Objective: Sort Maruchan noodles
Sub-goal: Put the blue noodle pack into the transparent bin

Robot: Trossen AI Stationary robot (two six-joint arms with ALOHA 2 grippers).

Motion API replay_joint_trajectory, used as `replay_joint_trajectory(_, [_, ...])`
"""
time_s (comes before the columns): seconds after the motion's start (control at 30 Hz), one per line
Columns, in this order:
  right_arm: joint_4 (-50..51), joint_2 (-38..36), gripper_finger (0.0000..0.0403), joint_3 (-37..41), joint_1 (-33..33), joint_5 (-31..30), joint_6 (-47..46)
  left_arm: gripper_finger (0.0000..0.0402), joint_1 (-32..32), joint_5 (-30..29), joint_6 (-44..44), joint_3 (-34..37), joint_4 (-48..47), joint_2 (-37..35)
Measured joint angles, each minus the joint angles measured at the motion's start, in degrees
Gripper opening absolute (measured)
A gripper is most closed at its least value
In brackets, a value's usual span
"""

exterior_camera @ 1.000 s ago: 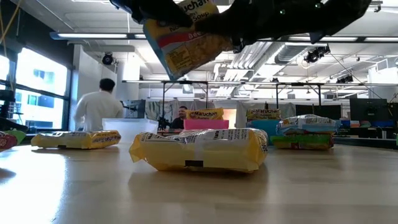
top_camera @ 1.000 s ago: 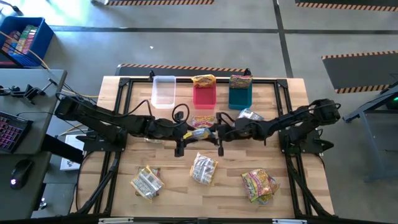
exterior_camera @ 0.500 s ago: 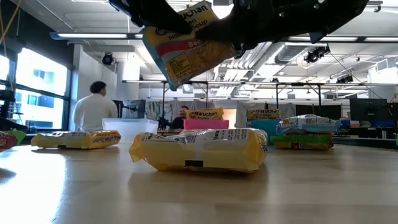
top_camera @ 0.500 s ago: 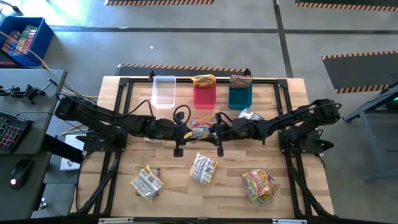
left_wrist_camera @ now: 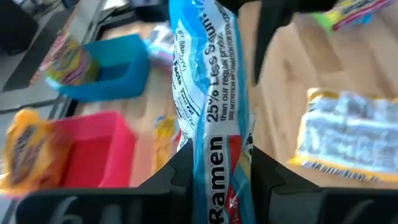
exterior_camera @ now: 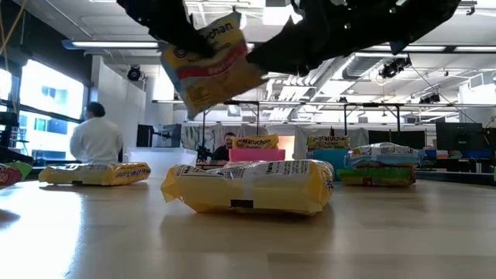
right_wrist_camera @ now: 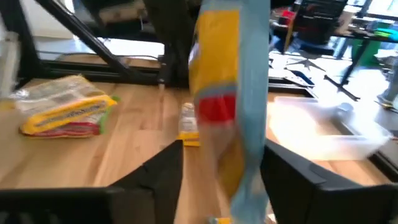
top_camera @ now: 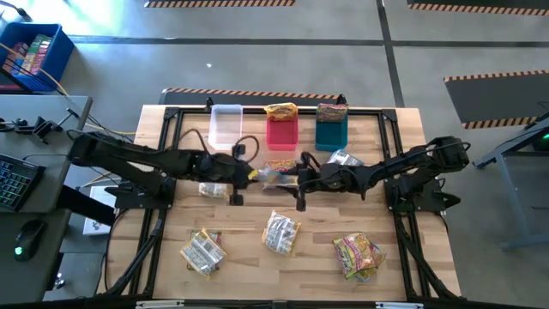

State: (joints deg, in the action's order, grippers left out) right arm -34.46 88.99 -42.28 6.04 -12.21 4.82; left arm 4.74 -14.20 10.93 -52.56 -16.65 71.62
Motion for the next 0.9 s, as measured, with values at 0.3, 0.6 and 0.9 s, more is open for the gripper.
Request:
replay_joint_trajectory(0.3, [1.5,0.0,0.0203,0.0,-1.2,-1.1,1.7,0.006,-12.5,3.4,7.8,0.0,-11.1,-6.8])
replay_joint_trajectory(0.6, [3.0,0.0,0.0132,0.0,-1.2,-1.7,1.6,0.0059,-32.2,7.1,15.7,-4.3,-16.7,-4.0])
replay_joint_trajectory(0.9, [3.5,0.0,0.0042,0.0,-1.2,-1.1,1.7,0.0059,-45.1,11.7,27.7,-11.2,-16.9,4.3])
